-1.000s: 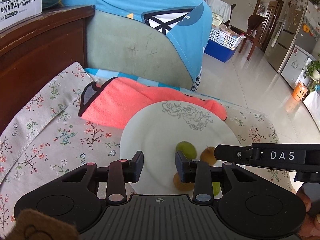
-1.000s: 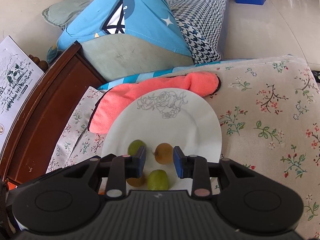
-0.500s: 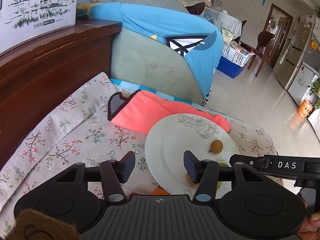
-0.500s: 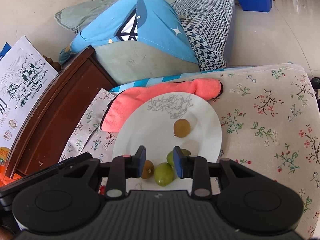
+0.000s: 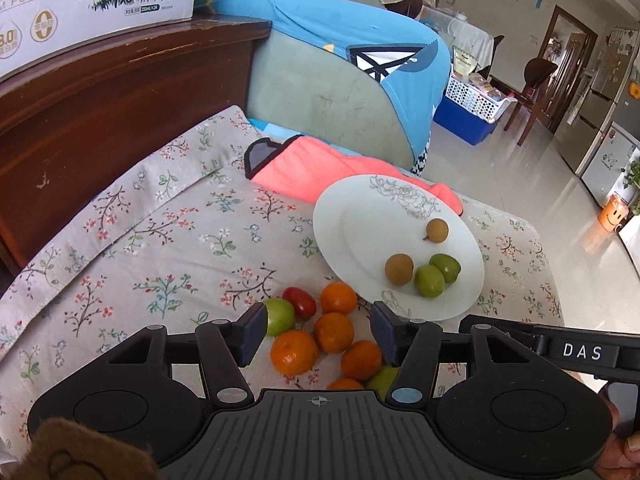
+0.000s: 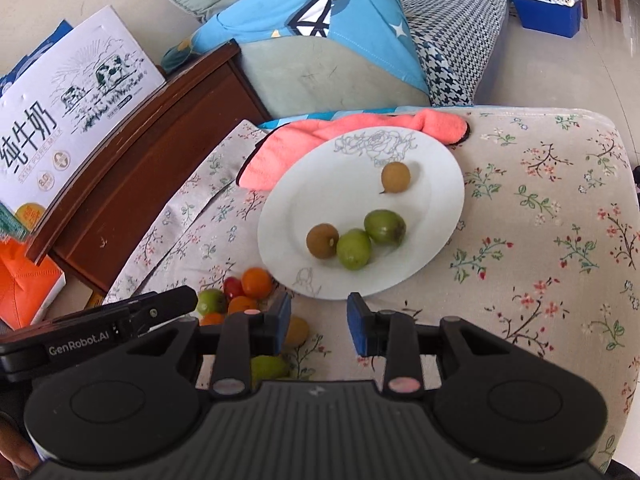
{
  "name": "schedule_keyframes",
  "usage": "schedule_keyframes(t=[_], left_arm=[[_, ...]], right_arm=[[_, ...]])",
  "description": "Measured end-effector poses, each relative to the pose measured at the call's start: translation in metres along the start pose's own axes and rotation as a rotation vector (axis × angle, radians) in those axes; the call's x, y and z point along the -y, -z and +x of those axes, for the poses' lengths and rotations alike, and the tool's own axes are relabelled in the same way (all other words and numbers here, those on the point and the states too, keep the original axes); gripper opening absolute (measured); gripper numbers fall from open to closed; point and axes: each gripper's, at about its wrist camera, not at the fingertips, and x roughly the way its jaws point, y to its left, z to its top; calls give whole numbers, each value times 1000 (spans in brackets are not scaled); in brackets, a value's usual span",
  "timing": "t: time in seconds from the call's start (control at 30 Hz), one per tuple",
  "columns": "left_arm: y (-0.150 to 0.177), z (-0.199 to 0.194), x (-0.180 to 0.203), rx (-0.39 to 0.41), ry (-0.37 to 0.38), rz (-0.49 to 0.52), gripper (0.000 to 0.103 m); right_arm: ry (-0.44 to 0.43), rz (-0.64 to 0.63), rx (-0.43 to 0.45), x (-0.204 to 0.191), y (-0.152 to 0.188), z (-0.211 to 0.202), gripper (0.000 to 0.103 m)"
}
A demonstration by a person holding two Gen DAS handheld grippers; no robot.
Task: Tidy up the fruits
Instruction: 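Withdraw both open tools from the plate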
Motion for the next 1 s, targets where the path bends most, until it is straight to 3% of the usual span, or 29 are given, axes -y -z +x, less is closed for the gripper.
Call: schedule_keyframes(t=[0.27, 0.43, 0.6, 0.93, 1.0], left_arm=[[24, -6, -9, -38, -40, -26, 56], [32, -7, -17, -50, -68, -53, 56], [37, -8, -22, -60, -71, -72, 56], [40, -7, -26, -67, -79, -67, 56], [41, -6, -25, -69, -76, -57, 56]], right_arm=[[3, -87, -50, -17, 34, -1, 35], [13, -154, -68, -29, 49, 5, 43], [41, -205, -70, -36, 54, 14, 45], [73, -267, -68, -44, 58, 30, 46], [83, -291, -61, -46, 59, 32, 41]])
